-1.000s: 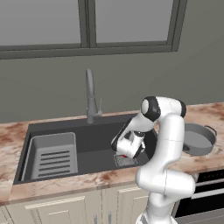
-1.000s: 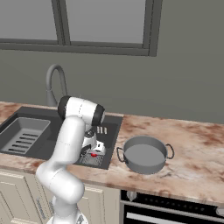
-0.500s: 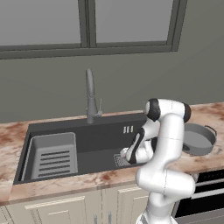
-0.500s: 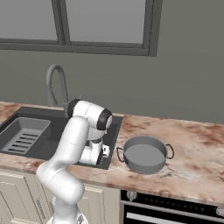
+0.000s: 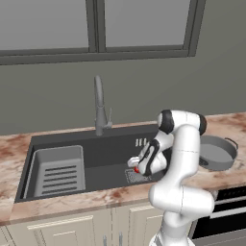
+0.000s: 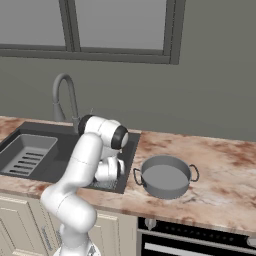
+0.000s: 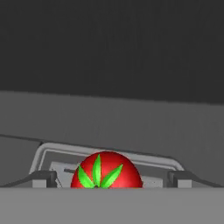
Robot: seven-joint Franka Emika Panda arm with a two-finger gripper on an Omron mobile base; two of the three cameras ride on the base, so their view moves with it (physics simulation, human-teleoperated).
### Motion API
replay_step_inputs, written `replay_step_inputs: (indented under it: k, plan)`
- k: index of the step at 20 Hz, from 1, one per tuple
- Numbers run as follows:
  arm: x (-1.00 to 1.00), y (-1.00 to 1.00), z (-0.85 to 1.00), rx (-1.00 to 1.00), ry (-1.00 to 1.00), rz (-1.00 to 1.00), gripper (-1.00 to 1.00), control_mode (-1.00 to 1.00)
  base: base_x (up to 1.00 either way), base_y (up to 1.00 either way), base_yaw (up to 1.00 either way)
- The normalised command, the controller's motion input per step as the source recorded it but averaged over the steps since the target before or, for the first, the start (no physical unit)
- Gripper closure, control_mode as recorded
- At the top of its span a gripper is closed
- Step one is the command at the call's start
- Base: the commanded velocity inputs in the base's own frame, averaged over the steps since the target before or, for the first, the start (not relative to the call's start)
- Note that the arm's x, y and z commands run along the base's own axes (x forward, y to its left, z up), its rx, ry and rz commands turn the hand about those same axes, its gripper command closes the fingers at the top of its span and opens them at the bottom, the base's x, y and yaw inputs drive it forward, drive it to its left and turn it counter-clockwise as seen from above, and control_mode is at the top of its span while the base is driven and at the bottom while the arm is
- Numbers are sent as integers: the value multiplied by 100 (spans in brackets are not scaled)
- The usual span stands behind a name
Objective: Dump the tomato from the pot into the sink. Then turn on the water and wash the tomato. Then turn off the water and put the tomato back in the pot.
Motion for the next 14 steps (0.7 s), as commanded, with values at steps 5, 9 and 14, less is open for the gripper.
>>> replay_step_inputs:
  k: [5, 9, 14]
  plan:
    - [21, 22, -19, -2, 0, 0, -100, -100, 0, 0, 0]
    - [9, 3, -24, -4, 0, 0, -100, -100, 0, 0, 0]
    - [3, 0, -27, -5, 2, 0, -100, -100, 0, 0, 0]
